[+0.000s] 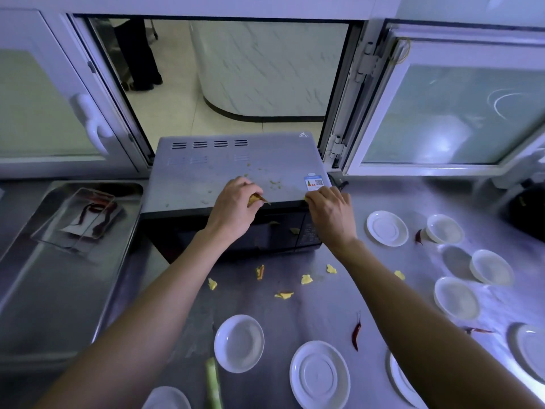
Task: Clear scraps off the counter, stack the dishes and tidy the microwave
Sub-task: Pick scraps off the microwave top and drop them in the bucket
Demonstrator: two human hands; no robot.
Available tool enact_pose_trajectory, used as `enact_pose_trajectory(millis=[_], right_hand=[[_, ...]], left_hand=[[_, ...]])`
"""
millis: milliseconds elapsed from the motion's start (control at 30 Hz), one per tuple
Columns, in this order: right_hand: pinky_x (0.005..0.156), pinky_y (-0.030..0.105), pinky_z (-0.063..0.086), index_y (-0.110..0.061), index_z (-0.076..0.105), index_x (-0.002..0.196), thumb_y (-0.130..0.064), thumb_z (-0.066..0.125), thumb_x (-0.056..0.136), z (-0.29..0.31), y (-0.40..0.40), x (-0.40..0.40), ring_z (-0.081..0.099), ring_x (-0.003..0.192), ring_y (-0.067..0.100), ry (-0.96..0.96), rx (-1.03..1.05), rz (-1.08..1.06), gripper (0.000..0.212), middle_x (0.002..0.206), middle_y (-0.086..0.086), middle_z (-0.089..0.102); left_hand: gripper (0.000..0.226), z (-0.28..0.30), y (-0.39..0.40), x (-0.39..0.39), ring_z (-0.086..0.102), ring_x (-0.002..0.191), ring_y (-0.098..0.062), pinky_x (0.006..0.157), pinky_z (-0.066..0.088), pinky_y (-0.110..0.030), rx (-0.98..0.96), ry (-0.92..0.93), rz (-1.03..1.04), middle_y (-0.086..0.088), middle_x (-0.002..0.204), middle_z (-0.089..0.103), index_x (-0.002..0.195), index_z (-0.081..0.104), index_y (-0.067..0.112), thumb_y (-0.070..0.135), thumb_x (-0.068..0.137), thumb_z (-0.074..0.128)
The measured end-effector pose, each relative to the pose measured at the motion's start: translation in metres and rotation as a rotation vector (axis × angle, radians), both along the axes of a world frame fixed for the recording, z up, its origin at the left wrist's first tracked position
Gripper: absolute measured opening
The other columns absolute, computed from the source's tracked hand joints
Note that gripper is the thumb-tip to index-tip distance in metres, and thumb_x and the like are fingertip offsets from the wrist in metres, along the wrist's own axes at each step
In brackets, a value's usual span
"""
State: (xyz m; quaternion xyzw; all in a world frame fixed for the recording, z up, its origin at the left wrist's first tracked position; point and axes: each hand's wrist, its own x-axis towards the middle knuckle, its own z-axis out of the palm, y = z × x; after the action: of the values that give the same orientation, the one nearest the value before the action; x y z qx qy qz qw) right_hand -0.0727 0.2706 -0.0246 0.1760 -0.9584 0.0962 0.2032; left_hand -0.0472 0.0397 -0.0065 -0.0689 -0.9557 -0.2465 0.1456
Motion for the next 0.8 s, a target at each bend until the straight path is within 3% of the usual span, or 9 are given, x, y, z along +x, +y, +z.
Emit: enact_pose_trajectory(millis=[333,533,667,800], right_hand=[[0.073,0.045,0.044,-0.008,0.072,0.102,-0.012,0.058,0.098,-0.002,0.051,0.057,0.059,0.085,0.035,-0.061,-0.093,-0.109,0.015,0.092,0.011,0.067],[0.073,0.05,0.045,-0.005,0.07,0.096,-0.011,0.056,0.098,-0.015,0.112,0.098,0.058,0.082,0.038,-0.116,-0.147,-0.199,0.016,0.087,0.013,0.066],[0.069,0.046,0.044,-0.006,0.07,0.09,-0.009,0.061,0.094,-0.028,0.164,0.129,0.058,0.078,0.038,-0.126,-0.198,-0.283,0.01,0.081,0.013,0.064],[0.069,0.049,0.046,-0.006,0.07,0.089,-0.009,0.062,0.091,-0.044,0.246,0.176,0.06,0.078,0.039,-0.13,-0.256,-0.365,0.009,0.079,0.013,0.064]], left_hand=[[0.022,-0.007,0.074,0.026,0.056,0.101,-0.023,0.088,0.045,-0.032,0.072,0.0,-0.176,-0.005,0.105,0.062,0.107,0.072,0.009,0.015,0.087,0.075],[0.025,-0.02,0.144,0.048,0.056,0.105,-0.025,0.094,0.044,-0.032,0.06,-0.063,-0.295,-0.008,0.11,0.062,0.11,0.072,0.006,0.014,0.086,0.075],[0.022,-0.026,0.2,0.064,0.059,0.099,-0.031,0.089,0.045,-0.037,0.056,-0.105,-0.353,-0.013,0.104,0.064,0.104,0.073,0.004,0.012,0.084,0.077],[0.022,-0.041,0.287,0.092,0.06,0.103,-0.033,0.092,0.046,-0.039,0.021,-0.184,-0.422,-0.014,0.107,0.064,0.105,0.073,0.003,0.012,0.085,0.076]])
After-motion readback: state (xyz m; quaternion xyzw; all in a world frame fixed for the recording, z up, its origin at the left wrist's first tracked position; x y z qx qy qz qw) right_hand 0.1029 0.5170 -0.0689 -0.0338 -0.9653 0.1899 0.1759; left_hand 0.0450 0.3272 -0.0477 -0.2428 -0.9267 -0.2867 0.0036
